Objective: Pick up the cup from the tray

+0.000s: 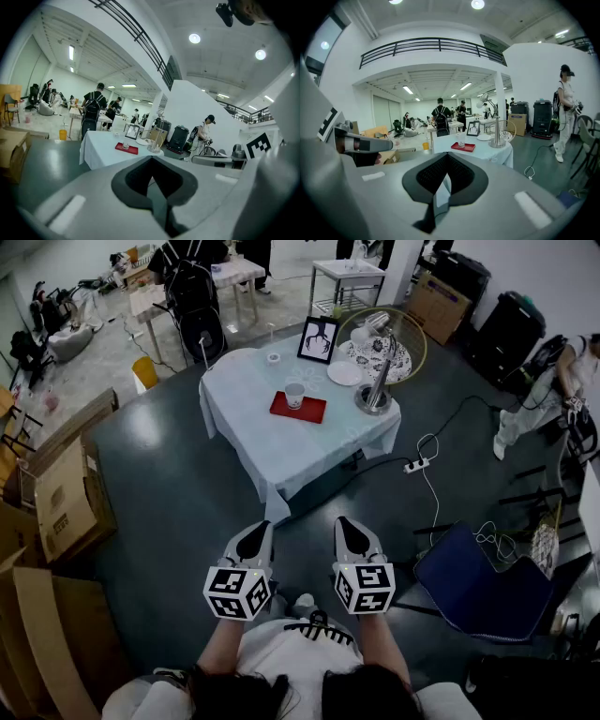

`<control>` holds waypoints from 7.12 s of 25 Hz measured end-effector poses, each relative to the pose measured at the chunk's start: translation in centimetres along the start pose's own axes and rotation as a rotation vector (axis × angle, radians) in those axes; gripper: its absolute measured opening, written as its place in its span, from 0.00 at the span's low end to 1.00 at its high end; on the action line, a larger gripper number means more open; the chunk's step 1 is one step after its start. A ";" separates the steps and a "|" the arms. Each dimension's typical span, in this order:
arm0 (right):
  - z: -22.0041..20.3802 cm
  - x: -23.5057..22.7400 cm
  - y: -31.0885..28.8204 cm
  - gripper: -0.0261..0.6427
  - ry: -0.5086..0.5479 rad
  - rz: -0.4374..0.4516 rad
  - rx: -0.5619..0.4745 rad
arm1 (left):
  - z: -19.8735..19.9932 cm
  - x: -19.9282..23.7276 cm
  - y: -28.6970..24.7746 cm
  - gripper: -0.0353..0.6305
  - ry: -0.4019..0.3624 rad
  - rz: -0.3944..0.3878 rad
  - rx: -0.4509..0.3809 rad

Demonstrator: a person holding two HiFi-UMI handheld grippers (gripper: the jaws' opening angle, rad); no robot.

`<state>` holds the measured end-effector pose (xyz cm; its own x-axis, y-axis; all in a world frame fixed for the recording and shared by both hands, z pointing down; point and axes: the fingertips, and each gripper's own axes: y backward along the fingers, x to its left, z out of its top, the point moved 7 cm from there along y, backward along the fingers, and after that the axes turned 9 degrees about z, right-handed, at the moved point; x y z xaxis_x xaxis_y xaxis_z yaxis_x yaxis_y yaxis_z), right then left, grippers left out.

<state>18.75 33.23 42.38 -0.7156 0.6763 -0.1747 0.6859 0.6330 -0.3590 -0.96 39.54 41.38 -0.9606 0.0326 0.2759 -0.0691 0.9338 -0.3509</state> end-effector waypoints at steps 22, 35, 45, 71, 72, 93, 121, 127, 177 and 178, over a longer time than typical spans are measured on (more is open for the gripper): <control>0.6 -1.7 -0.6 0.08 -0.023 0.040 -0.057 | -0.3 -1.2 -1.4 0.05 0.006 0.033 0.000; 3.5 -4.6 -6.2 0.47 -0.058 0.102 -0.093 | 1.9 1.1 -8.7 0.05 0.001 0.001 0.025; 6.4 -6.9 -14.0 0.60 -0.066 0.092 -0.065 | 6.5 5.0 -16.2 0.05 -0.021 -0.016 0.030; 11.4 -8.3 -29.3 0.71 -0.066 0.022 -0.051 | 11.8 14.3 -28.1 0.05 -0.066 -0.062 0.107; 11.4 -8.6 -30.0 0.71 -0.059 0.025 -0.045 | 11.6 14.6 -28.6 0.05 -0.066 -0.051 0.119; 8.1 -15.5 -44.3 0.75 -0.106 0.056 0.224 | 8.3 17.0 -41.6 0.05 0.009 0.052 0.297; 5.7 -18.7 -51.6 0.61 -0.052 0.103 0.389 | 6.4 18.4 -47.4 0.05 0.112 0.143 0.354; 6.2 -20.1 -49.1 0.60 -0.076 0.066 0.352 | 7.0 17.2 -47.8 0.05 0.101 0.108 0.334; 4.9 -27.9 -37.5 0.78 -0.217 -0.098 0.175 | 8.6 7.7 -48.7 0.05 -0.009 -0.127 0.283; 5.5 -27.7 -37.3 0.78 -0.203 -0.101 0.162 | 8.9 7.7 -48.6 0.05 -0.016 -0.129 0.277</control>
<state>12.23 -11.21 55.57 -0.8026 0.5128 -0.3049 0.5910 0.6140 -0.5231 -7.35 -8.75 52.59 -0.9431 -0.0876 0.3207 -0.2594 0.7972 -0.5452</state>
